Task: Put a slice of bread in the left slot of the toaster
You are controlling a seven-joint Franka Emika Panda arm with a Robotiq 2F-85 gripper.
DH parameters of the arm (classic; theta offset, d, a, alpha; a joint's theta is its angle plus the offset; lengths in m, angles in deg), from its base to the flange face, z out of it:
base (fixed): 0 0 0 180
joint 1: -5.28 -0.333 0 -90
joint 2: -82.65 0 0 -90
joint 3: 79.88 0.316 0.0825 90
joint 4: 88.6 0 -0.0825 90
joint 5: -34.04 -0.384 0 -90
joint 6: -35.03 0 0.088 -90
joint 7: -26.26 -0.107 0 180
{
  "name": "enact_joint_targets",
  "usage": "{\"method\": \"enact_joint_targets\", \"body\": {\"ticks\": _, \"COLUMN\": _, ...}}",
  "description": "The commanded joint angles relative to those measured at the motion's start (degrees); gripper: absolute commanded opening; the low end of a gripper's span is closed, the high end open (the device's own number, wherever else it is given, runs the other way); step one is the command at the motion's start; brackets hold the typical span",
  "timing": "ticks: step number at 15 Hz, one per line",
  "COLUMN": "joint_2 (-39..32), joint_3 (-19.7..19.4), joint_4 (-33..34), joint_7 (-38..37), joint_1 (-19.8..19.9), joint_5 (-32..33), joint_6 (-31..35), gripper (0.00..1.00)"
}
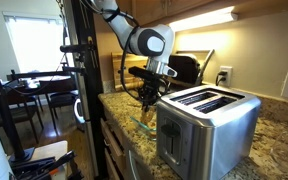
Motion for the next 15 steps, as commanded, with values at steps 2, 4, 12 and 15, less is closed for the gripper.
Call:
{"method": "enact_joint_targets", "body": {"ticks": 2, "joint_2": 1.43, "joint_3": 0.01, "joint_4": -0.72, "joint_7": 0.82, "joint_1": 0.29, "joint_5": -2.25, "joint_6": 0.78, "gripper": 0.06}}
{"method": "enact_joint_targets", "body": {"ticks": 4, "joint_2": 2.42, "joint_3": 0.04, "joint_4": -1.27, "joint_7": 1.34, "joint_1": 0.5, "joint_5": -3.44, "joint_6": 0.77, "gripper": 0.06}}
{"method": "enact_joint_targets", "body": {"ticks": 12, "joint_2": 8.3, "joint_3": -0.29, "joint_4": -3.42, "joint_7": 3.55, "joint_1": 0.65, "joint_5": -7.92, "joint_6": 0.79, "gripper": 0.06}}
{"method": "enact_joint_targets", "body": {"ticks": 15, "joint_2": 9.74, "joint_3": -0.48, "joint_4": -3.98, "joint_7": 3.97, "joint_1": 0.46, "joint_5": -8.54, "joint_6": 0.83, "gripper": 0.06}}
